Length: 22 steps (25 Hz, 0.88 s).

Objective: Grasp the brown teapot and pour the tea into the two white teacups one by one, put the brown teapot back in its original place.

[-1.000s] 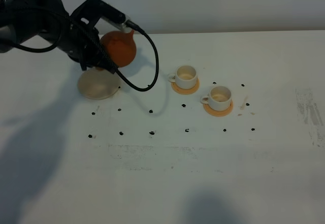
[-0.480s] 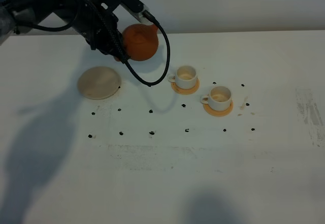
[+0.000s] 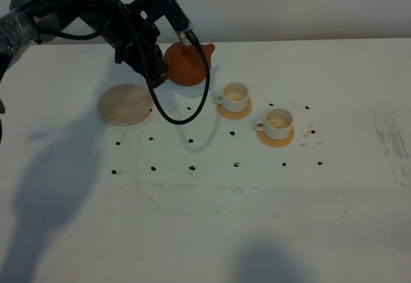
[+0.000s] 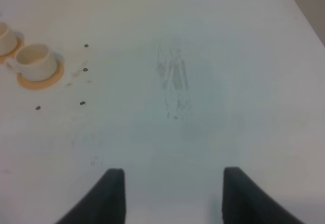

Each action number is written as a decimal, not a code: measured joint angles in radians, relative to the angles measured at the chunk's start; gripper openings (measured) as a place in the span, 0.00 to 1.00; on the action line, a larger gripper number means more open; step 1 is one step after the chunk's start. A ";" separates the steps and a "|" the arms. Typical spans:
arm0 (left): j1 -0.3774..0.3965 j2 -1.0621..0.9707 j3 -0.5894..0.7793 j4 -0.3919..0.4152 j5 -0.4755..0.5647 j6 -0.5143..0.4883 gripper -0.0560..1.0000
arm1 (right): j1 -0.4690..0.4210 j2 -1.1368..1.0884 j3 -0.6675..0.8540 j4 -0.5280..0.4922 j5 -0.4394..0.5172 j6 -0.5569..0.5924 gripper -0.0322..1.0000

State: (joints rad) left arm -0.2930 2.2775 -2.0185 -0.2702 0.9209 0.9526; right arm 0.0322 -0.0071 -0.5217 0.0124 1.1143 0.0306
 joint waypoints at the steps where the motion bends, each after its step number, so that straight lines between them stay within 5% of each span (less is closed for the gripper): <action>1: 0.000 0.001 0.000 0.001 -0.001 0.021 0.13 | 0.000 0.000 0.000 0.000 0.000 0.000 0.44; 22: -0.038 0.072 0.000 0.075 -0.164 0.199 0.13 | 0.000 0.000 0.000 0.000 0.000 0.000 0.44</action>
State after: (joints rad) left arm -0.3313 2.3500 -2.0185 -0.1953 0.7572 1.1521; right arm 0.0322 -0.0071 -0.5217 0.0124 1.1143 0.0306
